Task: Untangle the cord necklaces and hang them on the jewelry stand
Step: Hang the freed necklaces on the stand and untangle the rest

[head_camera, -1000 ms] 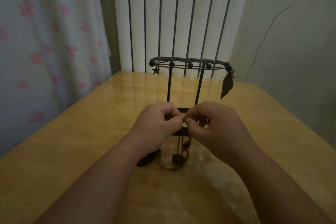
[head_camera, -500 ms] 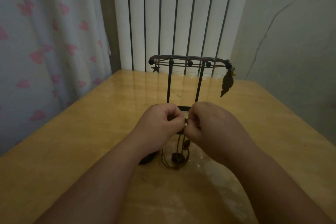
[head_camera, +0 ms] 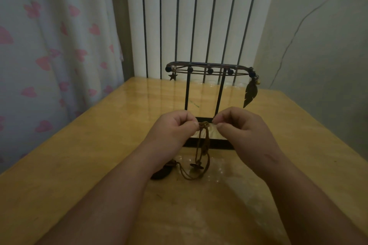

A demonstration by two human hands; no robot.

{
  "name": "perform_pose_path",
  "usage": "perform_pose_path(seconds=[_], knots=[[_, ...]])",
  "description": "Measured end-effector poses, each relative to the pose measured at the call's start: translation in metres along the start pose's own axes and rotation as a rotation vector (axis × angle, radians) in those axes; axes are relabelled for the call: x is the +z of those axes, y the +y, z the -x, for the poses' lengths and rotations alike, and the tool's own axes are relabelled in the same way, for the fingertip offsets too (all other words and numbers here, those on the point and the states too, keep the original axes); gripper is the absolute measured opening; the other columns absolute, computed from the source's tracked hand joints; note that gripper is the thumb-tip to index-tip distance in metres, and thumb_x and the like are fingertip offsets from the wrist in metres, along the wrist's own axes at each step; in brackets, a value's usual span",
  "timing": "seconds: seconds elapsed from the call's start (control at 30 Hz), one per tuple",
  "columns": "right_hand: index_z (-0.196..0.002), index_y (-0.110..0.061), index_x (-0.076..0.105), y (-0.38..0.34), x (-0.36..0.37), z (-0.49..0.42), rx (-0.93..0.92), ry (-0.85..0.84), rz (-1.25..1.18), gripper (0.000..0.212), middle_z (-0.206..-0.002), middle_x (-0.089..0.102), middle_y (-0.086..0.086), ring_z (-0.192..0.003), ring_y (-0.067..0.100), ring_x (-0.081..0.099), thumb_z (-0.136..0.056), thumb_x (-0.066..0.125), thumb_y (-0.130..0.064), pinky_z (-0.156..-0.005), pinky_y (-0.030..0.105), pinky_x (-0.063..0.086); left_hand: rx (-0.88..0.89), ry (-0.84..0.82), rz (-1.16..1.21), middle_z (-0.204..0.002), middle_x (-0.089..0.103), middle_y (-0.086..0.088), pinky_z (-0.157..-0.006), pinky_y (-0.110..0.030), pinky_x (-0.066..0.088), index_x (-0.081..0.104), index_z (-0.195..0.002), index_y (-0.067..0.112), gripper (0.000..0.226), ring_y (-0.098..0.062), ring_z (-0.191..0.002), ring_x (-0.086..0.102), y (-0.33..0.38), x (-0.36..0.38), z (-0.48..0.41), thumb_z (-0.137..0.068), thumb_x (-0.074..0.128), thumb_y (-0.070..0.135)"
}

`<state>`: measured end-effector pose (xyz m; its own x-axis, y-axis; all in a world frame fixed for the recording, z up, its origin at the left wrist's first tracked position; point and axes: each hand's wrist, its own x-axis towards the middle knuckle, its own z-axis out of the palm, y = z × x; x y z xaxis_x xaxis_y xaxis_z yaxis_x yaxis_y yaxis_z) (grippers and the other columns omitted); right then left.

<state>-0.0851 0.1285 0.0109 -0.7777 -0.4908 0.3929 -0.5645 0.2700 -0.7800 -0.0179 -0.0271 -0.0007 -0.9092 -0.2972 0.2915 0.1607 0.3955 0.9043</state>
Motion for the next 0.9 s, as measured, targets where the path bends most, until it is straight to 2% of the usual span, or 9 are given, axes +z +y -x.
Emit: perform_pose_path(seconds=[0.1, 0.2, 0.3, 0.4, 0.5, 0.6, 0.67, 0.77, 0.9], knots=[[-0.089, -0.031, 0.067, -0.002, 0.001, 0.001, -0.040, 0.006, -0.025, 0.011, -0.083, 0.066, -0.006, -0.079, 0.007, 0.060, -0.087, 0.059, -0.023, -0.068, 0.020, 0.052, -0.004, -0.005, -0.041, -0.052, 0.053, 0.019, -0.059, -0.020, 0.037, 0.064, -0.076, 0.021, 0.018, 0.005, -0.052, 0.048, -0.001, 0.001, 0.000, -0.092, 0.056, 0.021], [-0.090, -0.039, 0.065, -0.002, 0.003, 0.001, -0.085, -0.024, 0.114, 0.009, -0.082, 0.064, -0.013, -0.079, 0.000, 0.059, -0.085, 0.060, -0.034, -0.066, 0.014, 0.051, 0.010, -0.026, -0.053, -0.053, 0.055, 0.020, -0.059, -0.019, 0.037, 0.063, -0.075, 0.023, 0.018, 0.006, -0.053, 0.049, -0.001, 0.001, 0.000, -0.091, 0.056, 0.020], [-0.083, -0.037, 0.060, -0.002, 0.006, 0.002, -0.093, -0.048, 0.234, 0.008, -0.078, 0.059, -0.013, -0.074, -0.003, 0.053, -0.087, 0.059, -0.030, -0.060, 0.009, 0.045, 0.023, -0.032, -0.073, -0.055, 0.055, 0.019, -0.058, -0.017, 0.037, 0.061, -0.072, 0.024, 0.019, 0.006, -0.054, 0.048, -0.001, 0.001, 0.001, -0.090, 0.057, 0.021], [-0.085, -0.030, 0.058, -0.003, 0.010, 0.002, -0.061, -0.057, 0.186, 0.008, -0.078, 0.059, -0.009, -0.070, 0.004, 0.055, -0.091, 0.053, -0.027, -0.059, 0.017, 0.048, 0.018, -0.046, -0.065, -0.054, 0.053, 0.020, -0.058, -0.018, 0.037, 0.060, -0.070, 0.024, 0.020, 0.005, -0.053, 0.047, -0.001, 0.002, 0.001, -0.089, 0.056, 0.019], [-0.086, -0.021, 0.059, -0.004, 0.011, 0.002, 0.024, -0.073, -0.040, 0.014, -0.074, 0.057, -0.004, -0.063, 0.005, 0.051, -0.094, 0.048, -0.023, -0.064, 0.030, 0.051, -0.006, -0.051, -0.056, -0.052, 0.053, 0.021, -0.060, -0.021, 0.036, 0.060, -0.071, 0.024, 0.022, 0.007, -0.052, 0.048, 0.001, 0.002, 0.002, -0.091, 0.055, 0.018], [-0.086, -0.021, 0.062, -0.002, 0.009, 0.001, 0.066, -0.093, -0.059, 0.016, -0.076, 0.060, 0.003, -0.066, 0.018, 0.053, -0.095, 0.050, -0.023, -0.069, 0.040, 0.053, -0.017, -0.043, -0.033, -0.052, 0.053, 0.021, -0.062, -0.023, 0.037, 0.062, -0.072, 0.024, 0.022, 0.006, -0.052, 0.048, 0.000, 0.000, 0.002, -0.092, 0.054, 0.019], [-0.087, -0.024, 0.065, -0.001, 0.008, 0.001, 0.071, -0.065, -0.060, 0.013, -0.081, 0.064, 0.003, -0.071, 0.017, 0.057, -0.093, 0.053, -0.023, -0.065, 0.032, 0.052, -0.020, -0.038, -0.030, -0.053, 0.053, 0.020, -0.061, -0.022, 0.037, 0.062, -0.072, 0.024, 0.022, 0.006, -0.052, 0.047, 0.000, -0.001, 0.002, -0.091, 0.055, 0.020], [-0.090, -0.027, 0.067, -0.001, 0.003, 0.001, 0.045, -0.044, -0.122, 0.009, -0.082, 0.065, -0.005, -0.073, 0.003, 0.059, -0.088, 0.059, -0.025, -0.064, 0.020, 0.049, -0.020, -0.038, -0.039, -0.052, 0.053, 0.021, -0.060, -0.020, 0.036, 0.062, -0.072, 0.024, 0.021, 0.007, -0.052, 0.048, 0.001, -0.001, 0.002, -0.092, 0.055, 0.020], [-0.086, -0.035, 0.065, -0.003, 0.004, 0.001, -0.064, -0.052, 0.153, 0.005, -0.078, 0.063, -0.010, -0.074, 0.003, 0.058, -0.086, 0.062, -0.031, -0.062, 0.017, 0.050, -0.011, -0.055, -0.061, -0.053, 0.055, 0.022, -0.059, -0.018, 0.036, 0.061, -0.073, 0.024, 0.020, 0.009, -0.053, 0.050, 0.003, -0.001, 0.002, -0.092, 0.055, 0.020]])
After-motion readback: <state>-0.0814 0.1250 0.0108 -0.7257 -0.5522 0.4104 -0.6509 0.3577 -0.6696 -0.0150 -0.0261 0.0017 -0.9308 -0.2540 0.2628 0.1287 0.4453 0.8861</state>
